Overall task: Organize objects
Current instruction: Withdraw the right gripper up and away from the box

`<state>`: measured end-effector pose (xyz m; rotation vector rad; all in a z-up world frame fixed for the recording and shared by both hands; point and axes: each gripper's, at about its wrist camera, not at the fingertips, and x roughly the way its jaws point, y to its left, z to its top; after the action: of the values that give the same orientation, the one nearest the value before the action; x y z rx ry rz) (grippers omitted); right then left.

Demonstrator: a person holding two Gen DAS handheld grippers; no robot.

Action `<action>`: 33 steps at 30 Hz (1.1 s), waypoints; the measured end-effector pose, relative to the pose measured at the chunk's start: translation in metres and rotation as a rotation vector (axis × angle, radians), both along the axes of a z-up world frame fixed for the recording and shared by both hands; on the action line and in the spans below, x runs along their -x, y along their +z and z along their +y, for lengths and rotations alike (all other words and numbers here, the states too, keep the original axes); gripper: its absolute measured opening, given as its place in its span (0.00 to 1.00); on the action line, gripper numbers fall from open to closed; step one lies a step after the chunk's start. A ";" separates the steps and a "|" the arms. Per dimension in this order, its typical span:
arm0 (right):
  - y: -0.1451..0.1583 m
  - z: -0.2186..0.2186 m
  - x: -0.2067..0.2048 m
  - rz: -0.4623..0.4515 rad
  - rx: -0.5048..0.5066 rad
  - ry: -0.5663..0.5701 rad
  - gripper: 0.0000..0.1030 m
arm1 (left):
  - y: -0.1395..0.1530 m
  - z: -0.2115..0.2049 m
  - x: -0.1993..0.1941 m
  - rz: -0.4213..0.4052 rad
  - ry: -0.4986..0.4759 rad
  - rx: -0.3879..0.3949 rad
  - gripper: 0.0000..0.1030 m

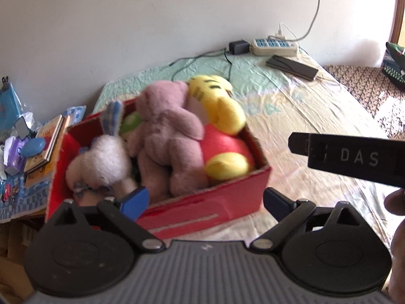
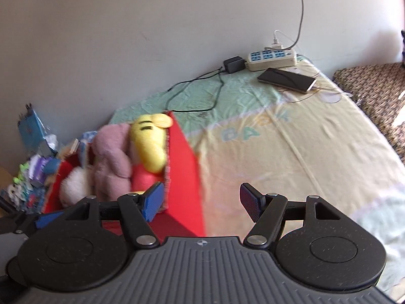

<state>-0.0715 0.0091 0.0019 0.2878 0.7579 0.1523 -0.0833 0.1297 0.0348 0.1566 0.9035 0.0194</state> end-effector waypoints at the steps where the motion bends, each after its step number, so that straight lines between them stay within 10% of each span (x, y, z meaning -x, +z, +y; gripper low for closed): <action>1: -0.001 -0.004 0.001 0.002 0.024 -0.005 0.67 | -0.002 -0.007 0.000 0.016 -0.004 0.006 0.94; 33: -0.025 -0.074 -0.006 0.150 0.174 -0.014 0.72 | -0.031 -0.074 -0.011 0.141 0.148 -0.027 0.95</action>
<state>-0.0660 -0.0654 -0.0233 0.1396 0.9116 0.0510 -0.0721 0.0558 0.0041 0.1174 1.0546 0.1595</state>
